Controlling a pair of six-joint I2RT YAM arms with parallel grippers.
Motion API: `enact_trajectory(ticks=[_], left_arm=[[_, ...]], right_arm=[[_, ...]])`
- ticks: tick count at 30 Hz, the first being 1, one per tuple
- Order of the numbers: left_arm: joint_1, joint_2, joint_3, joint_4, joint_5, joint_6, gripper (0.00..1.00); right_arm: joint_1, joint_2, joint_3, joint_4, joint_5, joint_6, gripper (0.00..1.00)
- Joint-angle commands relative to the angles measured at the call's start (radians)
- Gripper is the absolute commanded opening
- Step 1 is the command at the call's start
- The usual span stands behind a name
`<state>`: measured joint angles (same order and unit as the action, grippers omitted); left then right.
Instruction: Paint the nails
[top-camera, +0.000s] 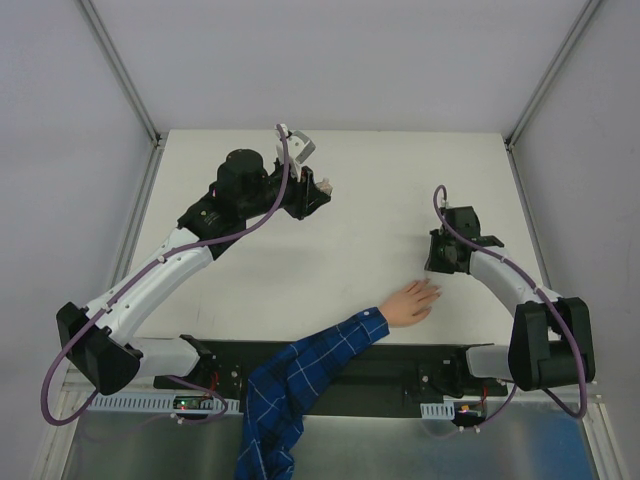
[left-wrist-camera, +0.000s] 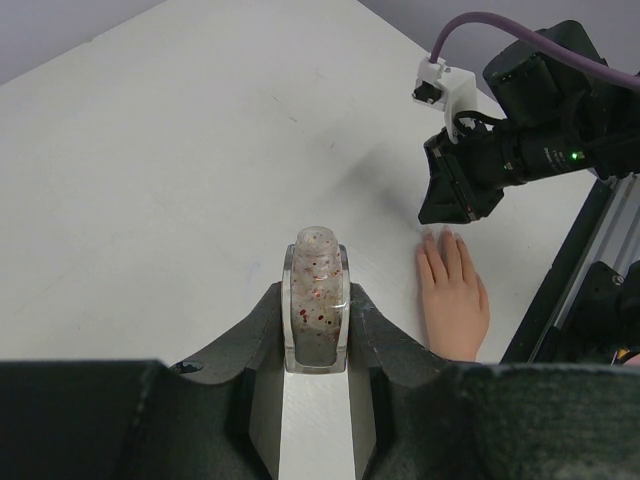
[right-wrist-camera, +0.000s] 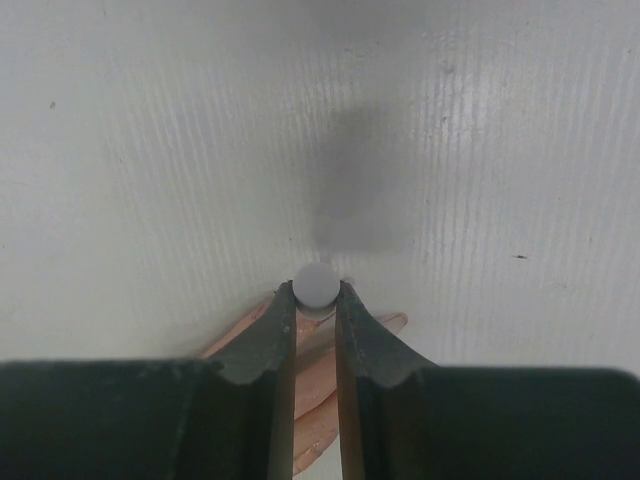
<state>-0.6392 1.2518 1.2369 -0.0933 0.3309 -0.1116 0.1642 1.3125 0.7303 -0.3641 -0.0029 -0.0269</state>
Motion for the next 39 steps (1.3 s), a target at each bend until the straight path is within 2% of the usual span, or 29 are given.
enact_trajectory(ticks=[1, 17, 39], left_arm=[[0.013, -0.003, 0.004, 0.041, -0.013, -0.011, 0.0], [0.015, 0.0, 0.012, 0.044, -0.021, 0.003, 0.0], [0.019, 0.029, 0.052, 0.038, -0.006, 0.023, 0.0]], right_arm=[[0.014, -0.039, 0.001, -0.029, -0.029, 0.022, 0.0], [0.003, -0.01, 0.012, -0.021, 0.032, 0.022, 0.0], [-0.043, 0.033, 0.052, 0.027, 0.024, 0.024, 0.0]])
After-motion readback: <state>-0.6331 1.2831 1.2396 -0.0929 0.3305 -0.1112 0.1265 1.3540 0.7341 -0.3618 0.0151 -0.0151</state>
